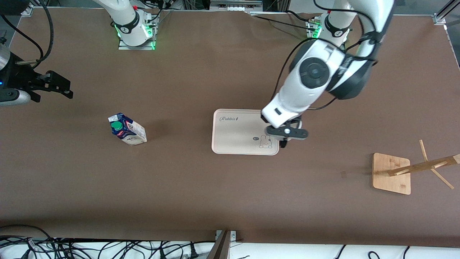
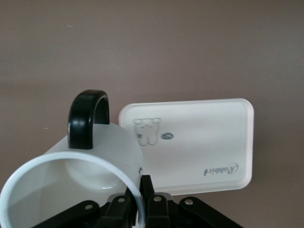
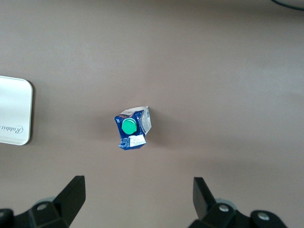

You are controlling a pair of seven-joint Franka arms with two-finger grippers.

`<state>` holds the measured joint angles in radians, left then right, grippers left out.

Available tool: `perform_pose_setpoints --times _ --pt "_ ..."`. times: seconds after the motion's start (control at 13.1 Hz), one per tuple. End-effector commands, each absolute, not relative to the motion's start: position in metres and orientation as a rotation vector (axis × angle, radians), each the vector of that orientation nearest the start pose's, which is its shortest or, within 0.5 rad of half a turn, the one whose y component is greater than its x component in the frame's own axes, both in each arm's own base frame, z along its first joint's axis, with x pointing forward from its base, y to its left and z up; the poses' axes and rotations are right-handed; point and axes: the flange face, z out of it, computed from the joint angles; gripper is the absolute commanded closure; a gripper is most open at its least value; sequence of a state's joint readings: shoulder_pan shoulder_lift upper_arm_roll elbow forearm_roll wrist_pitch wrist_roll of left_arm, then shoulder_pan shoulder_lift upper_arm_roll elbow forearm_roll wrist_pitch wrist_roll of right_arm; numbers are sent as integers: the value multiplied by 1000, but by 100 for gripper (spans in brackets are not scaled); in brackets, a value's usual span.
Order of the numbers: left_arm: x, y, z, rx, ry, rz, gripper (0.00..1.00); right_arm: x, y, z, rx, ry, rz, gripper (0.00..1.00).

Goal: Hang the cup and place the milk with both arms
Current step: 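Lift the white mug with the left gripper toward the wooden stand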

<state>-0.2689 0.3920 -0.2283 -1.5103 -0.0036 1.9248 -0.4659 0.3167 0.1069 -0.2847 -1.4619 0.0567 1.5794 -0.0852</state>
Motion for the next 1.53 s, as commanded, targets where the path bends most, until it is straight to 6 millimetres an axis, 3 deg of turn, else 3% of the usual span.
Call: perform_pose_setpoints --times 0.0,0.31,0.54,0.77,1.07,1.3,1.45 --pt "621 -236 464 -3240 -155 14 100 586 33 624 -3117 -192 -39 0" --pt "653 -155 479 -3238 -361 -50 100 586 31 624 -3118 -188 -39 0" --pt "661 -103 494 -3227 -362 -109 100 587 29 623 -3118 -183 -36 0" --pt "669 -18 495 -3339 -438 -119 100 586 30 624 -3117 -185 -39 0" --pt "671 22 495 -3373 -413 -162 100 585 34 624 -3114 -197 -38 0" --pt "668 45 504 -3389 -466 -204 100 585 32 623 -3115 -190 -34 0" --pt "669 59 521 -3382 -497 -266 100 585 32 623 -3115 -190 -34 0"
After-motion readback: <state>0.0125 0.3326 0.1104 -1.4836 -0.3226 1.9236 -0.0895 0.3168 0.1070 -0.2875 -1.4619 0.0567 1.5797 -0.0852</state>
